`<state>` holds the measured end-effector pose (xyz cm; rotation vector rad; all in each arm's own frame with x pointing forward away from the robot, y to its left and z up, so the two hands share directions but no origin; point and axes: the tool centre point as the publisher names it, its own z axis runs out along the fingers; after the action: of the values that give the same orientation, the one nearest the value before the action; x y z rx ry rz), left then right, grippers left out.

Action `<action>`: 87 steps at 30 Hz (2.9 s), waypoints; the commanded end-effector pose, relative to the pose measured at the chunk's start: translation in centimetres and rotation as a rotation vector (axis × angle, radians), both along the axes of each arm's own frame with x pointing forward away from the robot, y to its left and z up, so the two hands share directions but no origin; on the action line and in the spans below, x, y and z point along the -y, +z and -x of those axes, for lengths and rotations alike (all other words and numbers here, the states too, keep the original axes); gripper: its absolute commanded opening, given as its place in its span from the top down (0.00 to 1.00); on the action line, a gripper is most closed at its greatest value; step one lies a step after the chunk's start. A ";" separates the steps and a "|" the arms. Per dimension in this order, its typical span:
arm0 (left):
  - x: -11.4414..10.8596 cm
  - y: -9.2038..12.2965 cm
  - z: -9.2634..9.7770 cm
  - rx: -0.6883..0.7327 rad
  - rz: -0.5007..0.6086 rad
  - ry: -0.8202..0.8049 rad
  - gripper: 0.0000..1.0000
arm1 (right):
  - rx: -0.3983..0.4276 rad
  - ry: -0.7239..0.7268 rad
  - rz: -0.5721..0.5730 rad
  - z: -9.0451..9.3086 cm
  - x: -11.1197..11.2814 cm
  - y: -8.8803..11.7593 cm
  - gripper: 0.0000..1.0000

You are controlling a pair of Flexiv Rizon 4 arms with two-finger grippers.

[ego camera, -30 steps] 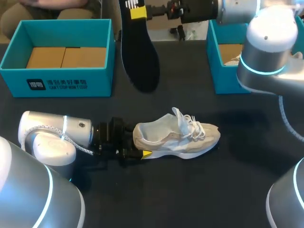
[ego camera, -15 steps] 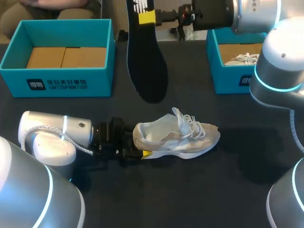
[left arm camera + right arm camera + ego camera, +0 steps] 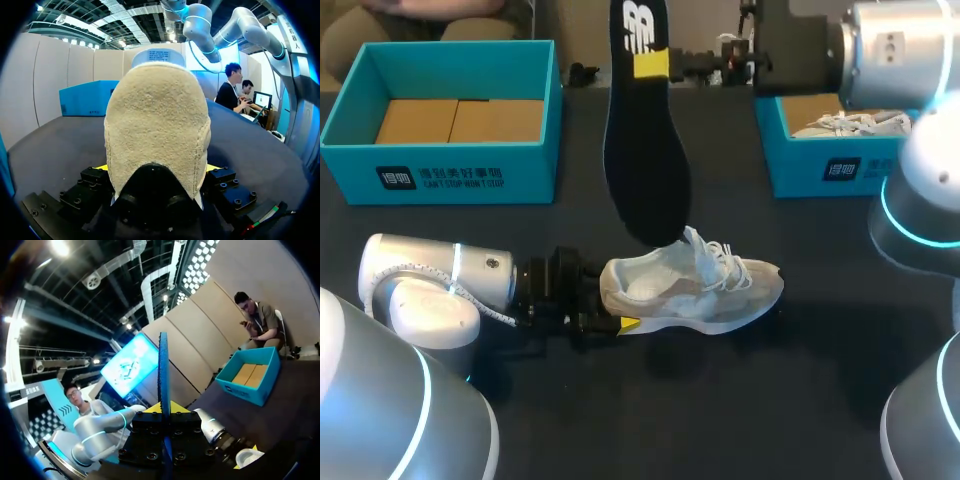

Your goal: Take the shoe out of the shoebox, open the shoe tongue, remove and reinsert the insole, then place the shoe into the shoebox

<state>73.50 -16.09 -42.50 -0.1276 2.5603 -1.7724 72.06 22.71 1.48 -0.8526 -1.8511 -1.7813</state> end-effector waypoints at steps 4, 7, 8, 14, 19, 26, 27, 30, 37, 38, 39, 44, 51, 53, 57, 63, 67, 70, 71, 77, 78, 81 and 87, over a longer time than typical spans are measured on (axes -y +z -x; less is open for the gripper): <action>0.1 -0.1 -0.1 -0.001 -0.005 -0.001 1.00 | -0.019 -0.054 -0.010 2.7 1.6 -1.3 1.00; 0.1 -0.1 -0.1 -0.001 -0.005 -0.001 1.00 | -0.031 -0.061 -0.007 3.1 2.0 -1.7 1.00; 0.1 -0.1 -0.1 -0.001 -0.005 -0.001 1.00 | -0.033 -0.060 -0.004 3.3 2.1 -1.9 1.00; 0.1 -0.1 -0.1 -0.001 -0.005 -0.001 1.00 | -0.024 -0.018 0.014 4.2 3.0 -2.6 1.00; 0.1 -0.1 -0.1 -0.001 -0.005 -0.001 1.00 | -0.054 0.006 0.022 4.6 3.9 -2.8 1.00; 0.1 -0.1 -0.1 -0.001 -0.005 -0.001 1.00 | -0.064 0.022 0.018 5.1 5.0 -3.1 1.00; 0.1 -0.1 -0.1 -0.001 -0.005 -0.001 1.00 | -0.068 0.021 0.015 5.2 5.2 -3.2 1.00; 0.1 -0.1 -0.1 -0.001 -0.005 -0.001 1.00 | -0.073 0.022 0.013 5.8 5.5 -3.4 1.00; 0.1 -0.1 -0.1 -0.001 -0.005 -0.001 1.00 | -0.073 0.014 0.011 6.8 6.1 -3.4 1.00; 0.1 -0.1 -0.1 -0.001 -0.005 -0.001 1.00 | -0.071 0.010 0.011 7.0 6.2 -3.4 1.00; 0.1 -0.1 -0.1 -0.001 -0.005 -0.001 1.00 | -0.066 0.004 0.011 7.1 6.3 -3.4 1.00; 0.1 -0.1 -0.1 -0.001 -0.005 -0.001 1.00 | -0.062 0.001 0.013 7.5 6.5 -3.2 1.00; 0.1 -0.1 -0.1 -0.001 -0.005 -0.001 1.00 | -0.076 0.013 0.019 7.9 6.7 -3.0 1.00; 0.1 -0.1 -0.1 -0.001 -0.005 -0.001 1.00 | -0.076 0.013 0.021 7.9 6.8 -3.0 1.00; 0.1 -0.1 -0.1 -0.001 -0.005 -0.001 1.00 | -0.068 -0.006 0.025 8.0 6.8 -3.1 1.00; 0.1 -0.1 -0.1 -0.001 -0.005 -0.001 1.00 | -0.068 -0.006 0.025 8.0 6.8 -3.1 1.00; 0.1 -0.1 -0.1 -0.001 -0.005 -0.001 1.00 | -0.068 -0.006 0.025 8.0 6.8 -3.1 1.00; 0.1 -0.1 -0.1 -0.001 -0.005 -0.001 1.00 | -0.068 -0.006 0.025 8.0 6.8 -3.1 1.00; 0.1 -0.1 -0.1 -0.001 -0.005 -0.001 1.00 | -0.068 -0.006 0.025 8.0 6.8 -3.1 1.00; -0.6 0.1 -0.1 -0.008 -0.012 0.009 0.61 | -0.068 -0.006 0.025 8.0 6.8 -3.1 1.00; -0.7 0.2 -0.2 -0.001 -0.017 0.014 0.15 | -0.068 -0.006 0.025 8.0 6.8 -3.1 1.00; -1.3 0.4 -0.6 -0.009 -0.036 0.021 0.00 | -0.068 -0.006 0.025 8.0 6.8 -3.1 1.00; -2.1 0.9 -1.0 -0.012 -0.080 0.017 0.00 | -0.068 -0.006 0.025 8.0 6.8 -3.1 1.00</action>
<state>74.31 -14.49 -42.35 -0.1614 2.5929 -1.6916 64.12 15.73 -1.58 -0.9133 -1.8322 -1.7163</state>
